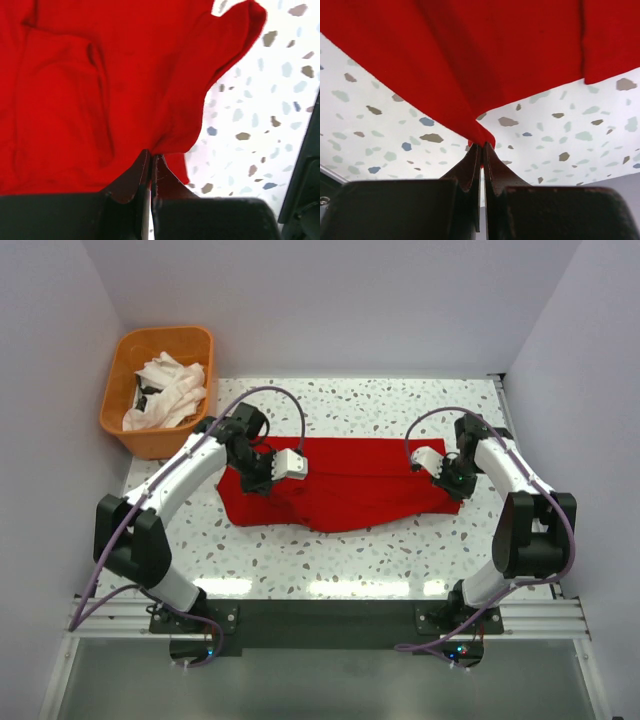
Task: Fold and stack the t-shirts
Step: Fold the tshirt
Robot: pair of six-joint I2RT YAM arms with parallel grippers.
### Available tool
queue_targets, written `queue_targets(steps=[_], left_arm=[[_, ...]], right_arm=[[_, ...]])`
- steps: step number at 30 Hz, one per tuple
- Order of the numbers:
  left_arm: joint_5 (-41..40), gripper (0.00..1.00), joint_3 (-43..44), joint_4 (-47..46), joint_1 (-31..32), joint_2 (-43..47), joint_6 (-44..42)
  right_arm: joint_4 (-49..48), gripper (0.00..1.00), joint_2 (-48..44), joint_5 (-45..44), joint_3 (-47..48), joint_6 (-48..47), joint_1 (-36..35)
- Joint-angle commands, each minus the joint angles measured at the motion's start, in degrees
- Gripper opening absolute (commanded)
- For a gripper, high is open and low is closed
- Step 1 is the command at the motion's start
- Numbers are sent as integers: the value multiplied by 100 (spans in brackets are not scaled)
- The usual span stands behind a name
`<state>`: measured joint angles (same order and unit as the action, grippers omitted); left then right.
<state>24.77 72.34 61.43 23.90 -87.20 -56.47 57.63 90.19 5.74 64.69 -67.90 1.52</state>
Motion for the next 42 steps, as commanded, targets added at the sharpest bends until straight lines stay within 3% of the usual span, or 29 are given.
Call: queue_targets(steps=[1,7,19,31,42], left_arm=[[-60,0,736,62,-271,-534,-329],[-122,0,2159,361,-482,-1562,-716],[-298,0,3865,625,-729,-2969,-1156],[-333,0,4613,695,-817,-3558,-1376],[-324,0,4746,590,-966,-3717,-1455]], right_arm=[[135,0,218,94,448,5,6],[100,0,789,15,966,136,6],[-67,0,1721,-213,1845,348,6],[29,0,2108,-266,2355,304,50],[-67,0,2450,-363,2593,347,50]])
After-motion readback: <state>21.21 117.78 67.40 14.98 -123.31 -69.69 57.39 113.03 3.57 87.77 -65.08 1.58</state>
